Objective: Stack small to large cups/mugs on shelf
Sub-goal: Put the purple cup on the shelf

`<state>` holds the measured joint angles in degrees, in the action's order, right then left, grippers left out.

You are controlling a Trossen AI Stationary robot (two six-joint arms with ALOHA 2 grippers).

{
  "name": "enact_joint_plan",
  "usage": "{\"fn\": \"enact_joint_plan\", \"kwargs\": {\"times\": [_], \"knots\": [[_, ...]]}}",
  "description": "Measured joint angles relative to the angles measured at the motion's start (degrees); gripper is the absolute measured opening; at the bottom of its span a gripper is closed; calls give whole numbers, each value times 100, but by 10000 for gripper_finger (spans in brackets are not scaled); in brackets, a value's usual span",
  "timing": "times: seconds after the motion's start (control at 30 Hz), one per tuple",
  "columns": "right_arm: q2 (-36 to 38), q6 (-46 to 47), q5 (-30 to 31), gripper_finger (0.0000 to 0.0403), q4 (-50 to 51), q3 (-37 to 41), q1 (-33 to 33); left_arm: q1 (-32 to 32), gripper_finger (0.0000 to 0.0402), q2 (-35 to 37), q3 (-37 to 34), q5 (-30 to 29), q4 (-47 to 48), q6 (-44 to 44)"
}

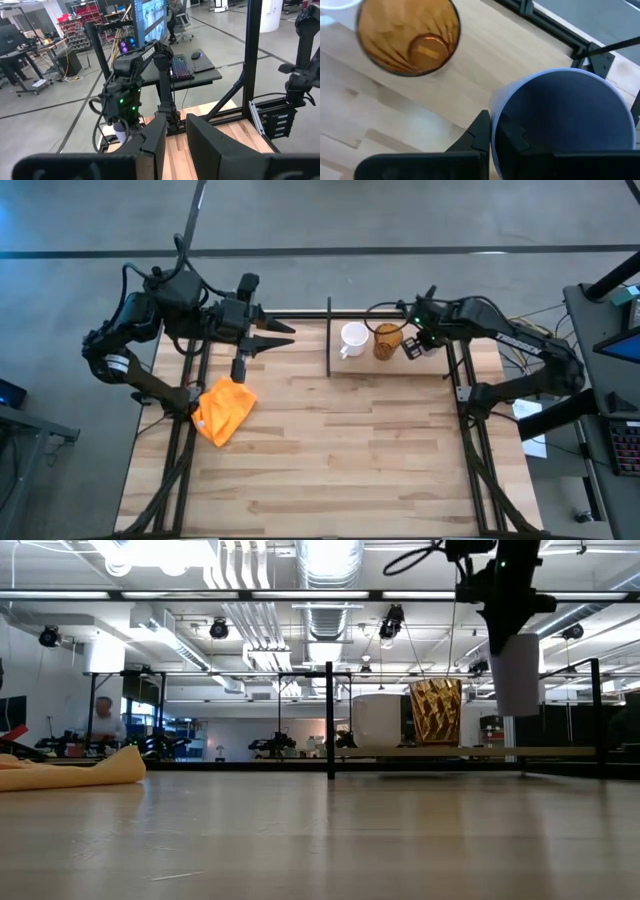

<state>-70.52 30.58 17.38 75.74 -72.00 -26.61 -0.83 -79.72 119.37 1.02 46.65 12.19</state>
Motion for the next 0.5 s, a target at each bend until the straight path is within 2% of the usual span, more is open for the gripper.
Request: {"fn": "enact_joint_plan", "kwargs": {"times": [0.23,0.5], "knots": [[-316,-413,-367,9,-174,78,-389,0,63,0,0,0,24,0],[-680,-537,-391,9,-198,63,-630,-1,63,0,0,0,23,2]]}}
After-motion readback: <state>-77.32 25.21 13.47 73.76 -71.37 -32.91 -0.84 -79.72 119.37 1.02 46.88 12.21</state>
